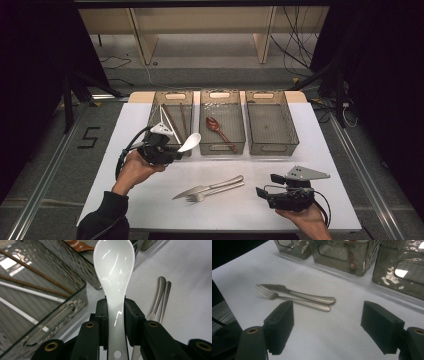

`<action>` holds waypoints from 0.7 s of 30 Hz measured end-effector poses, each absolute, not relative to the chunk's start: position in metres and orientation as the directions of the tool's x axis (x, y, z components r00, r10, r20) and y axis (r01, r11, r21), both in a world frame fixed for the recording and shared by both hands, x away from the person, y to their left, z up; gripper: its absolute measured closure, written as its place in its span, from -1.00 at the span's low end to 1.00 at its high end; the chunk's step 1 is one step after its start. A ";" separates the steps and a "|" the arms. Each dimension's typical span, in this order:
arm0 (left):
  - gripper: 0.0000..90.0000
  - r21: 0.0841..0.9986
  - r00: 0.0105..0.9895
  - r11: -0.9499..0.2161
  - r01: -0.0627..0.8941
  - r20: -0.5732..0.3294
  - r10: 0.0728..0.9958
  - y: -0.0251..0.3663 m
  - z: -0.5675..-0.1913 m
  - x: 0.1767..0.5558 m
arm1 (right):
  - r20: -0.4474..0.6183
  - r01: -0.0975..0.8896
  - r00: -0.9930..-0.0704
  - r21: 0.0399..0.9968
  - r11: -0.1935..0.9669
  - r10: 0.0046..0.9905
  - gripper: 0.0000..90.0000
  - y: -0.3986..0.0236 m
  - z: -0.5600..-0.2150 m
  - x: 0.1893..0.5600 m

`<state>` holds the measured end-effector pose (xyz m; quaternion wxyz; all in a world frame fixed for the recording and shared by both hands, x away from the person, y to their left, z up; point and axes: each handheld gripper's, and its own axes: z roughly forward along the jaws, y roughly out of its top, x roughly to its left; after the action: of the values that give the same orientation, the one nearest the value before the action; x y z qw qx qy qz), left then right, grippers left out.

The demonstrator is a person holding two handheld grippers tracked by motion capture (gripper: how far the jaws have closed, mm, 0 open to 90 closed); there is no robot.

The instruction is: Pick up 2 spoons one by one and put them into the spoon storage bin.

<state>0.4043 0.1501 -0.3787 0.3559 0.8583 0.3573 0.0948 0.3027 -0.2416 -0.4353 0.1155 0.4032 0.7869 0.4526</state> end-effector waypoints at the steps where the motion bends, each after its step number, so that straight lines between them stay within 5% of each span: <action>1: 0.65 0.682 0.729 -0.489 0.543 -0.094 0.679 0.149 -0.378 0.407 | 0.183 0.529 -0.649 0.806 0.266 0.738 -0.40 -0.241 -0.436 0.303; 21: 0.65 0.706 0.720 -0.465 0.534 -0.092 0.688 0.106 -0.370 0.457 | 0.189 0.528 -0.652 0.808 0.261 0.734 -0.40 -0.243 -0.436 0.303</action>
<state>0.4569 0.1062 -0.3703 0.3719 0.8495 0.3597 0.1035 0.3031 -0.2431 -0.4356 0.1128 0.4017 0.7859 0.4564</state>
